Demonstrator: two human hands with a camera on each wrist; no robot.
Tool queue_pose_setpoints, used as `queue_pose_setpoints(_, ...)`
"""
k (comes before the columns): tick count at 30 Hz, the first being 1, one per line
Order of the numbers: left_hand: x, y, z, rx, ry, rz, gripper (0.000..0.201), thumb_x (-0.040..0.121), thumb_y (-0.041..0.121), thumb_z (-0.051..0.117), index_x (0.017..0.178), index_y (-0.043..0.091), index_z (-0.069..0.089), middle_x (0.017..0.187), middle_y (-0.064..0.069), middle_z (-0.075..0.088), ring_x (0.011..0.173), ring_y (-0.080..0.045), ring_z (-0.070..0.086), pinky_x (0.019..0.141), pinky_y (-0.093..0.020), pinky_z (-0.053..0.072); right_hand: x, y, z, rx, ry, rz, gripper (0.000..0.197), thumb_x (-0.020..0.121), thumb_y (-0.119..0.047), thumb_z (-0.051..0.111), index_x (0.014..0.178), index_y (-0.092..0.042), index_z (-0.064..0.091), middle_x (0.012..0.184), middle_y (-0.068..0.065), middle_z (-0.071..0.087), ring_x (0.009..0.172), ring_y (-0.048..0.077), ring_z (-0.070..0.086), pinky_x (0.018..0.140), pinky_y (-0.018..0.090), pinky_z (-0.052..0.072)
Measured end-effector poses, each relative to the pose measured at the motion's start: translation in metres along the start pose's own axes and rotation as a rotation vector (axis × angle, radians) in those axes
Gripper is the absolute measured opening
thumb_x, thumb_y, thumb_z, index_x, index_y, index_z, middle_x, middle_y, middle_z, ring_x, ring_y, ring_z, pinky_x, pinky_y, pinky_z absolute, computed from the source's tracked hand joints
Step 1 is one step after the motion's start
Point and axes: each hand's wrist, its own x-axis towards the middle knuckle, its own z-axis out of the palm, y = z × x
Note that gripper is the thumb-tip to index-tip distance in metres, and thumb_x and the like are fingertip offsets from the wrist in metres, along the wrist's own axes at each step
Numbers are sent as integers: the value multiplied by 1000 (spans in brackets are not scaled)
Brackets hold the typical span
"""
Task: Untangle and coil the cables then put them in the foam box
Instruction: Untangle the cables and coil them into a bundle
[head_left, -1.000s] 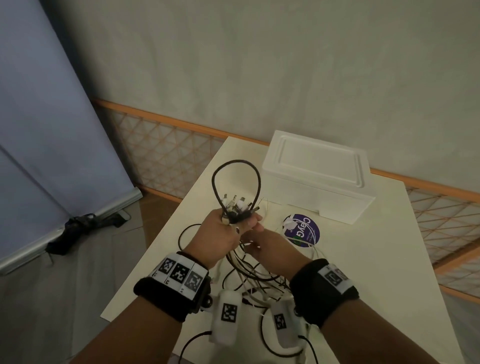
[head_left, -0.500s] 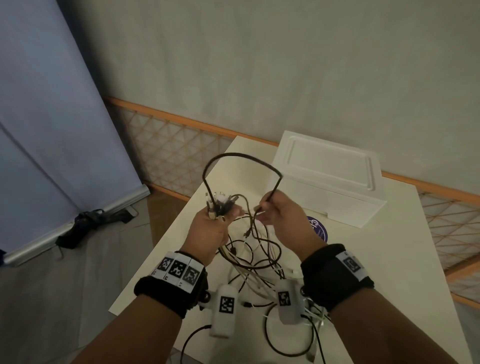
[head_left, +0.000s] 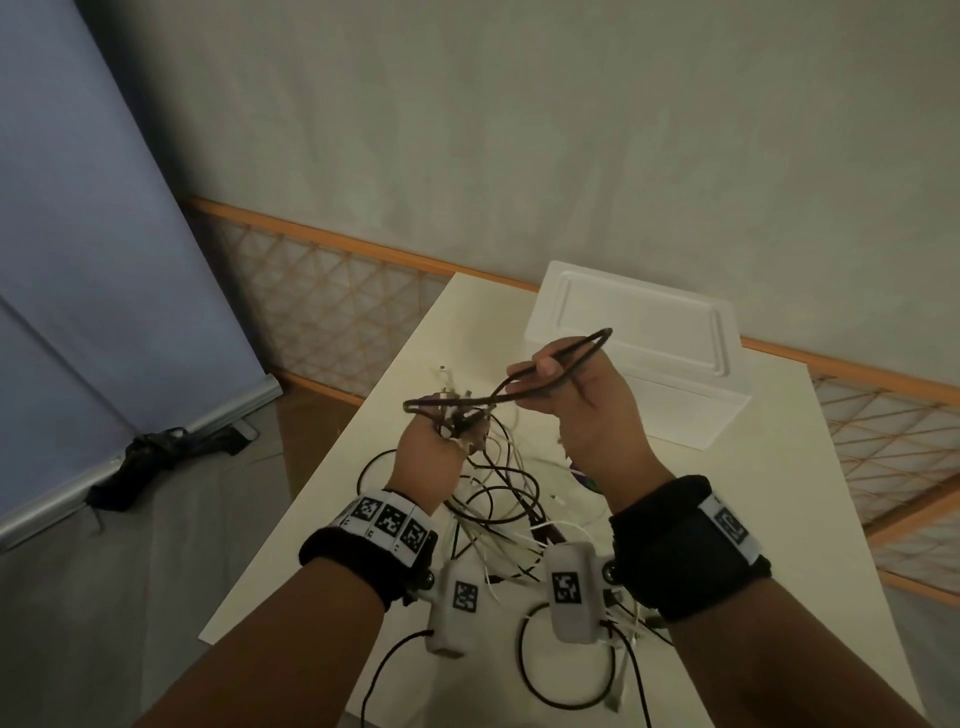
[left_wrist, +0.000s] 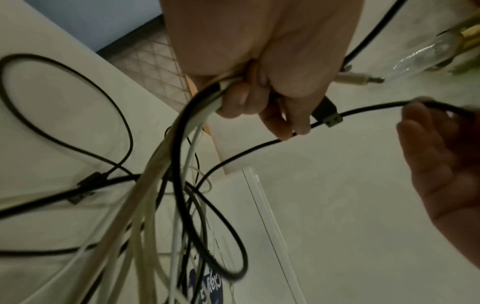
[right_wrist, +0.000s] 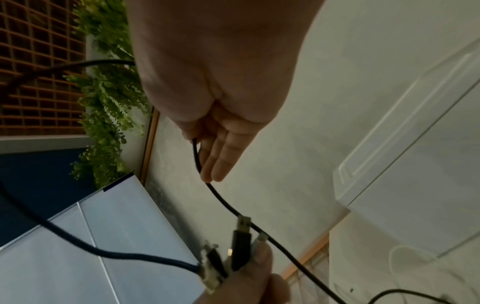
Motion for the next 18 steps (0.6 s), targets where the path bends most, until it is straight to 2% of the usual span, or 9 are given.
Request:
queue_pose_setpoints(3, 9, 0, -1, -15, -127, 5, 9, 88, 1, 62, 90, 9, 64, 80, -9, 65, 72, -19, 63, 77, -33, 55, 1, -2, 1, 98, -24, 17, 1, 94, -8, 51, 94, -9, 52, 92, 12, 69, 85, 33, 67, 76, 42, 56)
queue_pose_setpoints(5, 13, 3, 0, -28, -138, -1, 11, 90, 0, 60, 87, 12, 61, 76, -3, 62, 63, -8, 61, 68, -28, 51, 5, 3, 2, 94, -20, 25, 10, 86, -10, 57, 95, -13, 54, 97, 15, 67, 88, 33, 66, 75, 38, 56)
queue_pose_setpoints(7, 16, 7, -1, 11, -124, -7, 11, 90, 6, 62, 84, 15, 63, 61, 9, 60, 49, 0, 53, 53, -14, 41, 10, 16, -1, -136, -26, 78, 24, 83, -5, 63, 102, -18, 55, 105, 12, 64, 87, 26, 66, 76, 33, 55)
queue_pose_setpoints(9, 12, 19, 2, -31, -126, 12, 13, 90, 8, 63, 83, 19, 65, 51, 12, 58, 42, 0, 48, 43, -10, 34, 9, 29, -4, -542, -174, 192, 29, 87, -11, 64, 114, -18, 55, 108, 2, 62, 82, 14, 63, 73, 26, 54)
queue_pose_setpoints(11, 9, 28, 7, -33, -121, 75, 14, 89, 15, 66, 79, 25, 65, 50, 14, 60, 45, 2, 52, 46, -10, 38, 4, 40, -3, -882, -390, 272, 21, 92, -23, 58, 112, -17, 61, 99, -5, 63, 81, 11, 58, 73, 20, 49)
queue_pose_setpoints(12, 8, 32, 9, -55, -116, 92, 13, 88, 17, 67, 79, 26, 65, 53, 15, 62, 49, 4, 55, 52, -10, 41, 2, 43, -2, -951, -453, 290, 18, 94, -26, 56, 106, -16, 65, 92, -5, 62, 80, 11, 56, 70, 16, 46)
queue_pose_setpoints(13, 8, 34, 10, -78, -114, 100, 12, 87, 16, 68, 79, 25, 66, 57, 15, 64, 54, 4, 57, 55, -10, 43, 2, 47, -1, -974, -470, 284, 19, 94, -27, 54, 99, -14, 66, 87, -3, 64, 79, 14, 57, 68, 17, 44)
queue_pose_setpoints(15, 9, 34, 10, -80, -97, 131, 12, 86, 15, 69, 79, 24, 66, 59, 15, 64, 55, 5, 57, 57, -9, 43, 7, 53, -2, -895, -404, 245, 20, 94, -23, 53, 92, -8, 66, 81, 2, 66, 75, 19, 59, 69, 31, 46)
queue_pose_setpoints(18, 14, 19, 8, -11, -96, 57, 16, 84, 6, 68, 89, 21, 68, 69, 10, 65, 57, 2, 56, 53, -14, 42, 17, 47, -6, -500, -127, 229, 15, 90, -8, 54, 86, -12, 67, 76, 0, 67, 70, 20, 63, 71, 43, 51)
